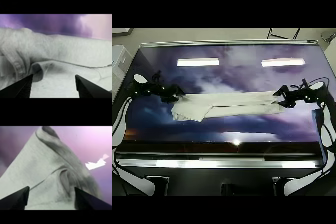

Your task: Fold the clothes and pants, and hang the long-sleeved shirts on hangers.

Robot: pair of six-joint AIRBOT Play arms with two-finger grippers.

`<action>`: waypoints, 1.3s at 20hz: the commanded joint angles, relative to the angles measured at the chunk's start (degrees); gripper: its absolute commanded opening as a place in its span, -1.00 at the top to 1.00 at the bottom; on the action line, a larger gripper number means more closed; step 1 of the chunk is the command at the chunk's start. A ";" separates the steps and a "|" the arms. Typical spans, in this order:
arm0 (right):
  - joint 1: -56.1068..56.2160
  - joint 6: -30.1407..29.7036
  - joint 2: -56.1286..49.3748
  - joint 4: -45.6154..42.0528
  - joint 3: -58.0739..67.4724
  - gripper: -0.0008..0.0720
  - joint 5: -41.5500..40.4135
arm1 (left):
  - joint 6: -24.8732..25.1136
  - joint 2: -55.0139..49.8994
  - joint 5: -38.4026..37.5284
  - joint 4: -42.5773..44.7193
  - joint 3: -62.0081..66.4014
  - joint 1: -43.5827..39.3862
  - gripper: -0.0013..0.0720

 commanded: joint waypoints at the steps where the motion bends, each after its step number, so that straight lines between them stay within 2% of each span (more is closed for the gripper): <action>1: -5.05 -3.39 -0.44 -4.13 2.58 -0.97 5.03 | 0.22 0.90 -7.50 0.09 3.28 2.82 -0.63; 5: -5.55 -8.50 -3.02 -2.75 2.58 -0.98 9.49 | 0.20 4.68 -9.90 0.07 3.69 3.26 -0.63; 12: 0.46 -8.85 -7.78 1.57 2.58 -0.95 7.74 | 0.28 9.94 -9.90 -0.98 3.72 -2.56 -0.63; 13: 1.27 -8.90 -7.87 1.60 2.58 -0.78 7.74 | 0.48 10.45 -9.88 -0.98 3.72 -3.63 -0.63; 14: 1.84 -8.90 -7.82 1.62 2.58 -0.30 7.76 | 0.90 10.75 -9.88 -0.98 3.72 -4.63 -0.63; 15: 2.08 -9.07 -7.74 2.01 2.58 0.42 8.00 | 0.87 10.82 -9.86 -0.98 3.72 -5.84 -0.63; 16: 2.03 -9.16 -7.41 3.13 2.60 0.86 8.50 | 0.90 10.71 -9.57 -0.96 3.69 -7.06 -0.63; 19: 2.08 -14.64 -3.48 7.30 2.60 0.87 10.45 | 0.83 9.55 -3.50 -0.96 3.63 -12.46 -0.60; 20: 2.36 -15.08 -1.14 7.87 2.60 0.87 11.47 | 0.66 8.76 0.07 -0.96 3.63 -14.88 -0.42; 21: 2.95 -15.06 1.40 7.91 2.58 0.87 12.52 | 0.61 7.54 4.04 -0.96 3.65 -17.84 0.33; 22: 3.82 -15.04 4.39 8.00 2.58 0.87 13.94 | 0.61 6.10 7.63 -0.98 3.65 -20.98 0.86; 24: 6.01 -14.93 10.86 8.11 2.58 0.87 16.74 | -2.12 2.14 13.33 -0.98 3.65 -27.65 0.89; 26: 8.68 -13.14 17.75 8.09 2.58 0.87 17.88 | -7.23 -2.16 14.84 -0.98 3.65 -32.87 0.89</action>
